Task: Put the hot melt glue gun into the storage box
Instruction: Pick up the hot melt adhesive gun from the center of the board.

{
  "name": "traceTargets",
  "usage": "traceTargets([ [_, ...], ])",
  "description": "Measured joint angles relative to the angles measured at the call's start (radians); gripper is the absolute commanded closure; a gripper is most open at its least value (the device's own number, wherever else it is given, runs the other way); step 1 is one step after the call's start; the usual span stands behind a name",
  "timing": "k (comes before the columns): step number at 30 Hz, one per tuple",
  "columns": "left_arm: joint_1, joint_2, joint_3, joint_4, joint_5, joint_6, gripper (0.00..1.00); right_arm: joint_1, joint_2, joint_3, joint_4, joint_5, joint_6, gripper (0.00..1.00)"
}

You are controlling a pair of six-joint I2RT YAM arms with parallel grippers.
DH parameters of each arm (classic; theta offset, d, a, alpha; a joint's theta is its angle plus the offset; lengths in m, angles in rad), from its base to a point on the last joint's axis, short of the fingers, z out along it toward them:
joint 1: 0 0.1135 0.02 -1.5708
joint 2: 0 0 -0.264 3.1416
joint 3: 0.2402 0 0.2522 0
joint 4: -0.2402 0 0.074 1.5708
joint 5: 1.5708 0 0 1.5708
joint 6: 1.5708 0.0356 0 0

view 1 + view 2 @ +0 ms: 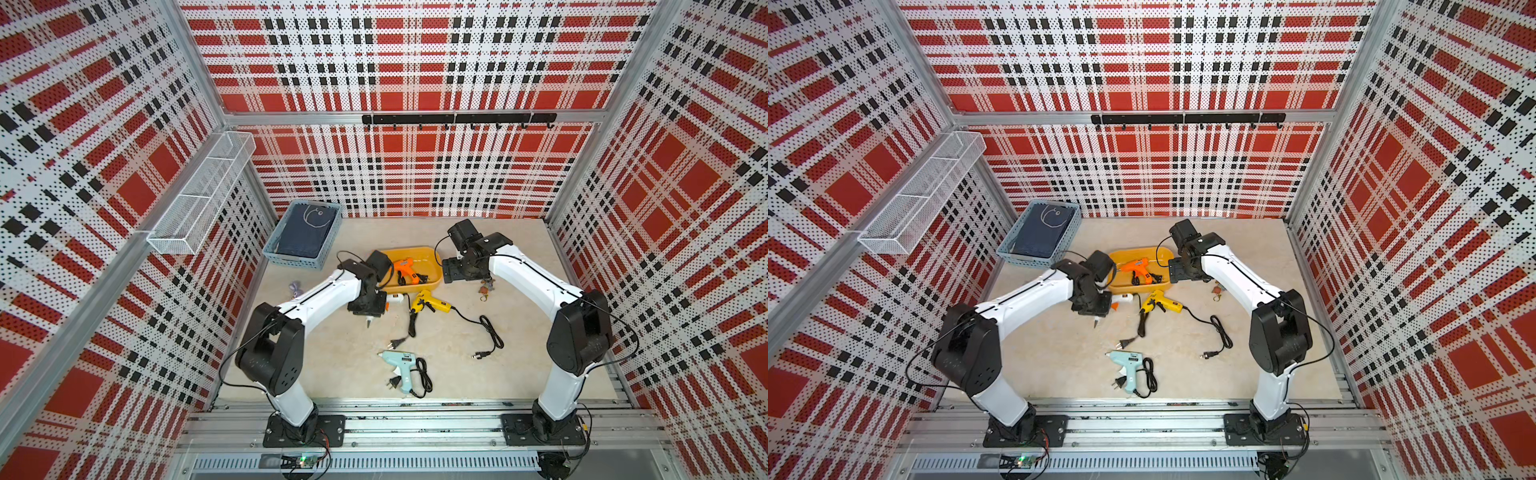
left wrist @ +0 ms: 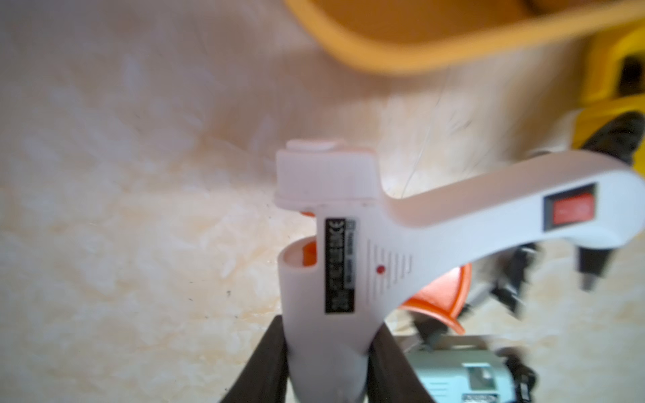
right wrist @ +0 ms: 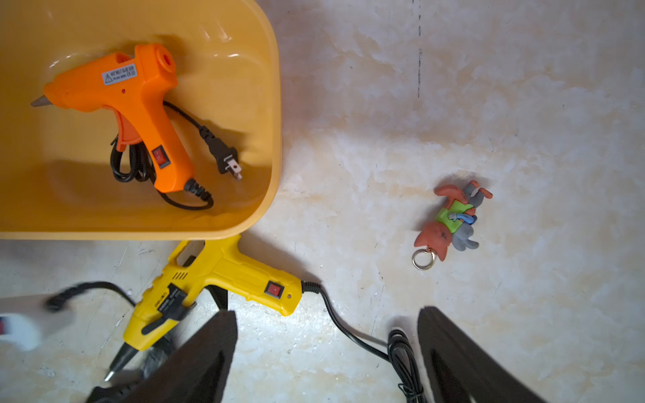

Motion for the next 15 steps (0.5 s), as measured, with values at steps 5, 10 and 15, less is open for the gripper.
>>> traceTargets([
  [5,0.016,-0.064,0.215,-0.027,-0.013,-0.005,0.98,0.0,0.007,0.0,0.003,-0.005,-0.007,0.12],
  [10,0.018,-0.055,0.38,-0.039,-0.012,-0.008,0.98,0.0,0.012,-0.002,0.014,-0.007,-0.01,0.11],
  [15,0.018,0.006,0.498,-0.035,-0.01,-0.01,0.98,-0.002,0.012,-0.029,0.039,-0.006,-0.01,0.11],
])
